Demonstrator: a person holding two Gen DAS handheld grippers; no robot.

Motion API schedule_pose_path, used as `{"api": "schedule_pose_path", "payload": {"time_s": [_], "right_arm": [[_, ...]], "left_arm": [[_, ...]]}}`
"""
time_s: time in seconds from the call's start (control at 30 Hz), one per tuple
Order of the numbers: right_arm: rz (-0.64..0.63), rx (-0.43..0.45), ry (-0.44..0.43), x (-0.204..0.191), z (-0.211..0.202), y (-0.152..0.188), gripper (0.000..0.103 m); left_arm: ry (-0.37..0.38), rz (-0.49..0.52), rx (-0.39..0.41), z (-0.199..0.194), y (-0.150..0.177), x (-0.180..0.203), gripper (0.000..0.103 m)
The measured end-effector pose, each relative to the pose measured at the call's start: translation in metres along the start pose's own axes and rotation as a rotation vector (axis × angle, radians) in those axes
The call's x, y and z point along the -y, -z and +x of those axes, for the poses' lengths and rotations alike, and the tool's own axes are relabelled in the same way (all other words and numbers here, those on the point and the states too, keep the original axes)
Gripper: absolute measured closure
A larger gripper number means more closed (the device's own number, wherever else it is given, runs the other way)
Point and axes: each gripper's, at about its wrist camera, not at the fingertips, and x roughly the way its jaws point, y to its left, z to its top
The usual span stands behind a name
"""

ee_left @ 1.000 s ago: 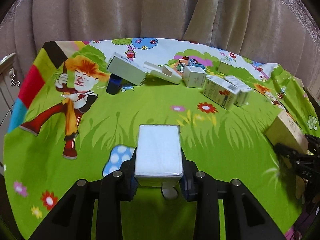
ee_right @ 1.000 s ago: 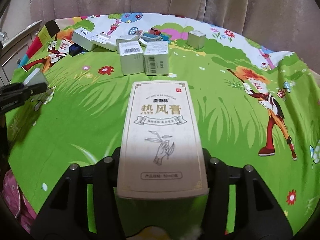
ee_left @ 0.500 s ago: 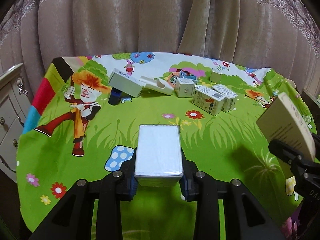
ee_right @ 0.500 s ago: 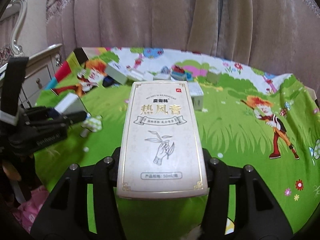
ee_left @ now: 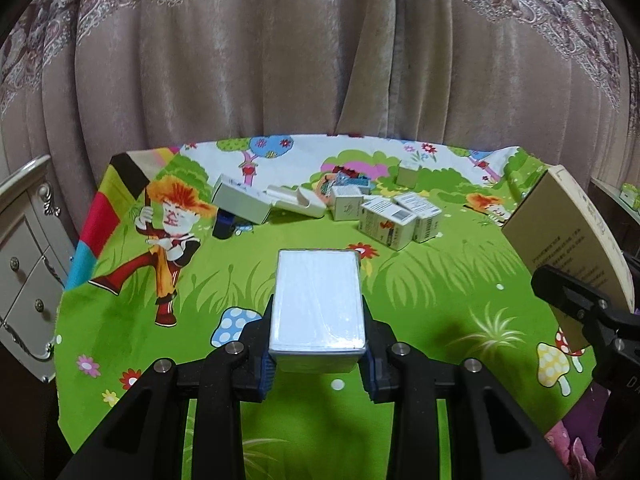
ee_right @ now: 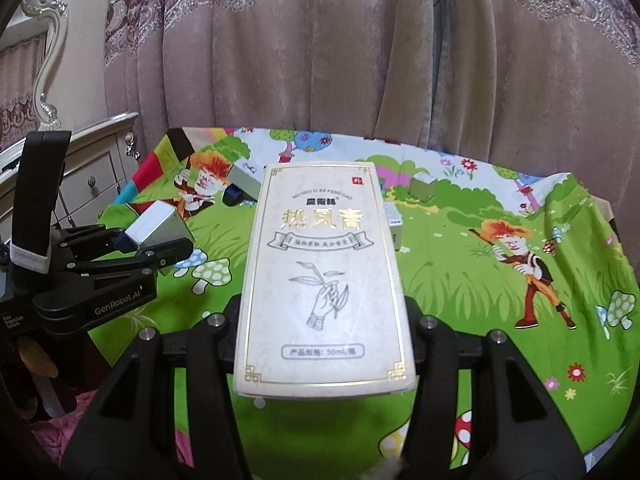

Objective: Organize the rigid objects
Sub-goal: 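Lift both held boxes and carry them over the purple-rimmed bin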

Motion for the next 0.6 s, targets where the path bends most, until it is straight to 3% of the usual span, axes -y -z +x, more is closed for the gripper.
{"api": "schedule_pose_path", "payload": {"time_s": [0.3, 0.6], "right_arm": [[0.007, 0.056, 0.038, 0.013, -0.037, -0.004, 0.048], [0.033, 0.069, 0.099, 0.037, -0.074, 0.001, 0.048]], "left_arm": [[0.008, 0.05, 0.062, -0.027, -0.008, 0.021, 0.069], [0.062, 0.134, 0.102, -0.052, -0.013, 0.056, 0.069]]}}
